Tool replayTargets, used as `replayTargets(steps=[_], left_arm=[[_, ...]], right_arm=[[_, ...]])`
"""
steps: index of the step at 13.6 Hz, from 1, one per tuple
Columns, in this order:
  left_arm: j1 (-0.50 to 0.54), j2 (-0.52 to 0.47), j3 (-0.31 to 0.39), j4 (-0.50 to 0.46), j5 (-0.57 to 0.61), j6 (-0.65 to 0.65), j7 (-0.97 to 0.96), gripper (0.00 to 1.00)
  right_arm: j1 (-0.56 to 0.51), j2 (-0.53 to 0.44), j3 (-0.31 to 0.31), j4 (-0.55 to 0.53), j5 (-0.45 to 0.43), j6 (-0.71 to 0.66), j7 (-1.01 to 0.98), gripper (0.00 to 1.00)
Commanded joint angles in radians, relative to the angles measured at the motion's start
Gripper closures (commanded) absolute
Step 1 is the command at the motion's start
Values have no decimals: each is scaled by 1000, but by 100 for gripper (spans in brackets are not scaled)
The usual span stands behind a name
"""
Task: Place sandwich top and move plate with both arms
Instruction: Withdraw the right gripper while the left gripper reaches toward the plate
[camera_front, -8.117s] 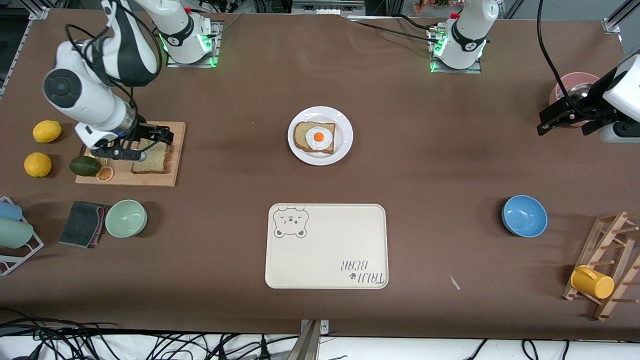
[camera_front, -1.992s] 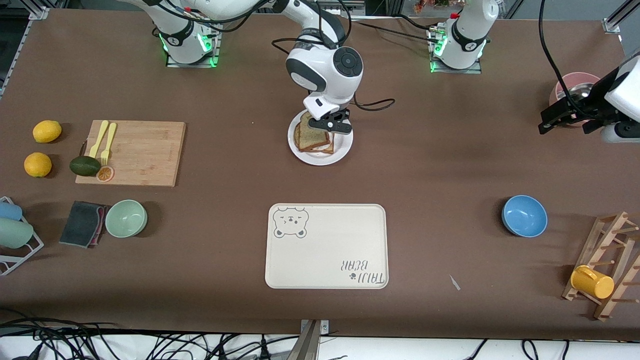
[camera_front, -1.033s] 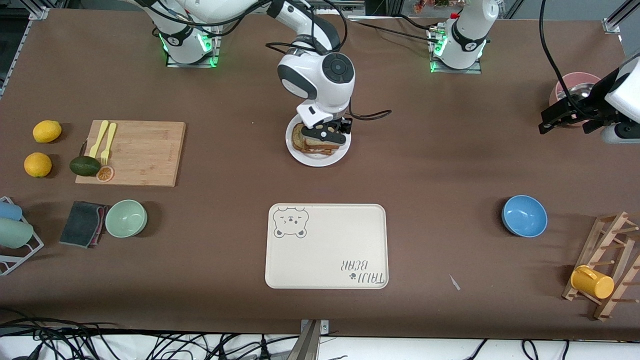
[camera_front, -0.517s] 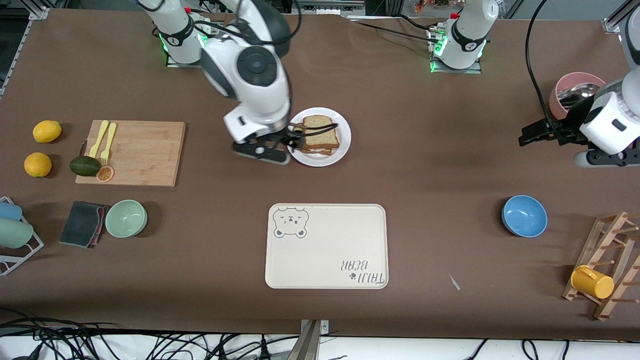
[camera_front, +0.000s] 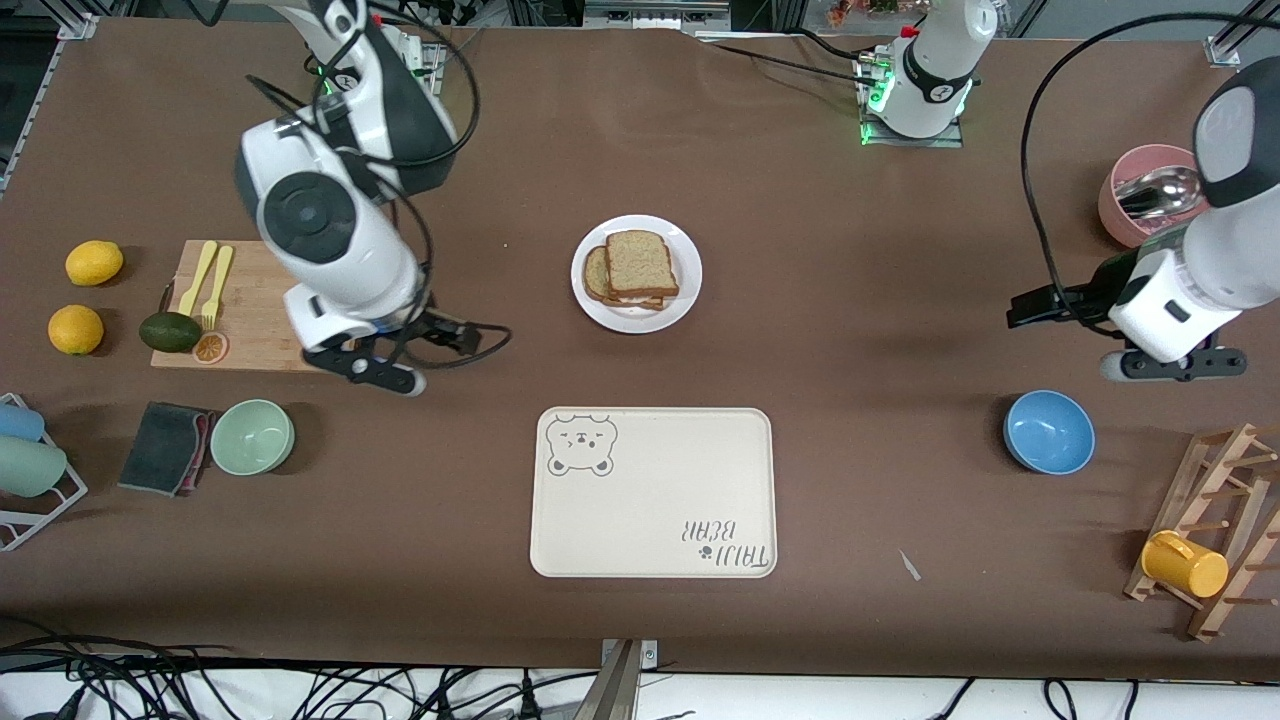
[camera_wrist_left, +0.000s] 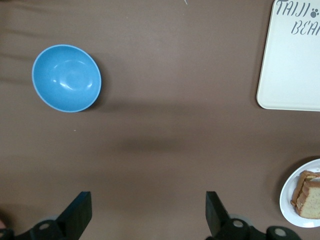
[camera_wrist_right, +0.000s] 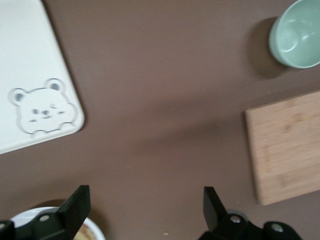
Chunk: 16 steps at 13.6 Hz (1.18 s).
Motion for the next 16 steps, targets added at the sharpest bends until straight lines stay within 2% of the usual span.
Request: replayTargets(steps=[1, 5, 8, 11, 14, 16], left_arm=[[-1, -9, -6, -94, -57, 101, -11, 0], [-1, 6, -16, -218, -178, 234, -8, 0], [-1, 72, -32, -215, -270, 245, 3, 0], [-1, 109, -33, -217, -356, 259, 44, 0], [-4, 123, -35, -227, -430, 259, 100, 0], [-8, 132, -45, -229, -431, 282, 101, 0]], right_arm=[[7, -81, -81, -39, 48, -63, -147, 0], [7, -126, -174, -37, 70, -92, -322, 0], [7, -149, -231, -25, 79, -128, -343, 0], [5, -149, -257, 13, 78, -144, -449, 0], [4, -149, -274, 13, 88, -165, -446, 0], [2, -161, -317, 12, 172, -165, -478, 0]])
